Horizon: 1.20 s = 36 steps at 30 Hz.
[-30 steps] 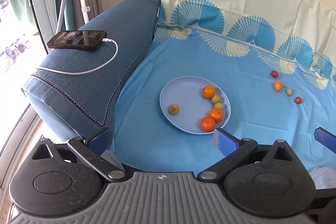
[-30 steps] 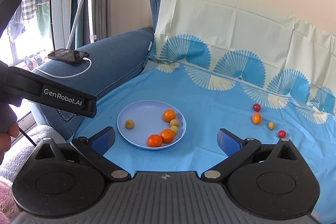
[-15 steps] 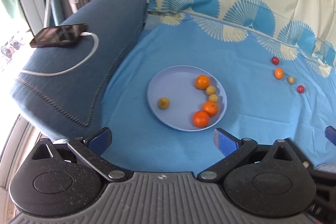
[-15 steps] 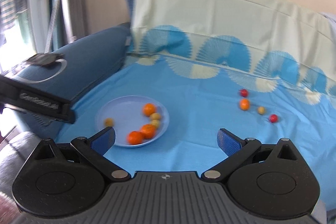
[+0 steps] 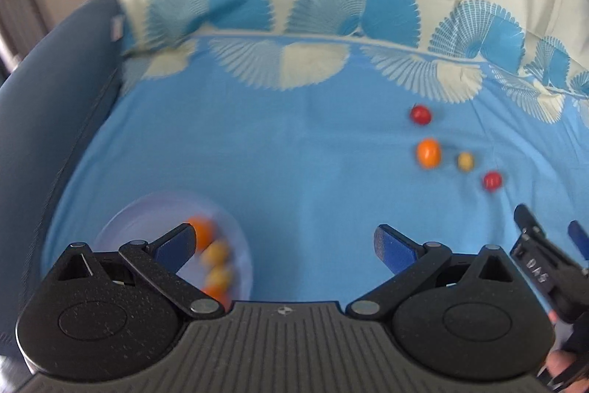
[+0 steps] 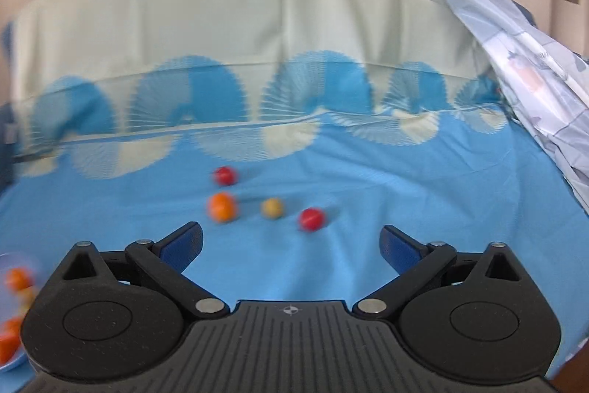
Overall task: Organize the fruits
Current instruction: 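Grasp a mandarin with the left tool while the right tool grasps a red tomato, then carry the mandarin and tomato over the plate and open both tools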
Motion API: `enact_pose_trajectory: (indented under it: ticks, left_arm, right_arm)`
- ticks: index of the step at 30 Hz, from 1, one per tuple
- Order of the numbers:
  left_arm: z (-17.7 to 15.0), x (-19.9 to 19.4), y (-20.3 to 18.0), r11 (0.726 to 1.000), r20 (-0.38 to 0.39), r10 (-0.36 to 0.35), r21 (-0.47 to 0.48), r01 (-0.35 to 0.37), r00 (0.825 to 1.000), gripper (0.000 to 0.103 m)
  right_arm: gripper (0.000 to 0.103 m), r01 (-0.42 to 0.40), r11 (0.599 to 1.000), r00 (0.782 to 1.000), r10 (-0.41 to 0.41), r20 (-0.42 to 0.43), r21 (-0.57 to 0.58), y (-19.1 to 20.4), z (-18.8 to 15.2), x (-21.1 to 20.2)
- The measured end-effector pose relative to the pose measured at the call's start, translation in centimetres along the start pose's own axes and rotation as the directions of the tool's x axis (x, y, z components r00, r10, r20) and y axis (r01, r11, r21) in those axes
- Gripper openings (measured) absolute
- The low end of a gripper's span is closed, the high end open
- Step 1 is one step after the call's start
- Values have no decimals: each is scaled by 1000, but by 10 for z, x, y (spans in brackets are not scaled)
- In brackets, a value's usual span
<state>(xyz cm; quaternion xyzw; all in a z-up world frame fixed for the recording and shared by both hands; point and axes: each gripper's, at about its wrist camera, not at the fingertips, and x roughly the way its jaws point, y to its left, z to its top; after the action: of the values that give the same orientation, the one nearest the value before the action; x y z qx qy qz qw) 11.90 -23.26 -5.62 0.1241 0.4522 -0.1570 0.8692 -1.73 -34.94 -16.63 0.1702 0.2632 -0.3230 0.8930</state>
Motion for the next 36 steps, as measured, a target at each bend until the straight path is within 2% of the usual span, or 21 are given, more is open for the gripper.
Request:
enact_pose_trajectory:
  ticks: [5,9,12,17,18,19,20,21,23,28,31,36]
  left_arm:
    - [44,79,-64,998,-26,-31,49,32,999,103]
    - [66,132,-104,996,-45,-53,72,56,998,103]
    - [73,164,-130,991,-74,-73,105,81,995,103]
    - [71,199,-146,988,-125,-88,115,103,988,102]
    - [69,202,-142,989,-135,-113,85,125,984,93]
    - [68,203,-138,986,-150,-148,50,157,978,82]
    - [67,198,-137,988,-140,-135,56,144,981,63]
    - [66,193,-140,986,-117,-125,98,137,985,37]
    - [66,183,-144,985,-116,-99,131,114,988,35]
    - [56,155,-121,991,-139,-96,82,108,986,35]
    - [46,120,-93,993,-133,-75,78,86,988,36]
    - [17,48,-37,994,-65,-14,106,21,998,36]
  right_arm:
    - [82,-18,999,998,20,-60,33,-22,-3,88]
    - [70,-52,999,993,53,-107,7,-28,-8,133]
    - [67,-77,997,986,79,-145,16,-32,-11,150]
    - [68,-73,996,989,66,-131,-53,-27,-14,157]
    - [63,-60,996,990,51,-129,-66,-25,-14,157]
    - [58,-45,996,991,36,-125,-77,-24,-14,156]
    - [42,-45,996,992,35,-120,-79,-24,-14,155]
    - [32,-56,996,992,47,-118,-74,-24,-13,154]
    - [32,-42,996,994,34,-106,-73,-25,-13,152]
    - [32,30,998,1000,-30,-5,-47,-33,-9,144]
    - [32,60,998,998,-60,-9,-2,-45,-9,144]
    - [32,145,989,989,-145,2,2,-55,-10,120]
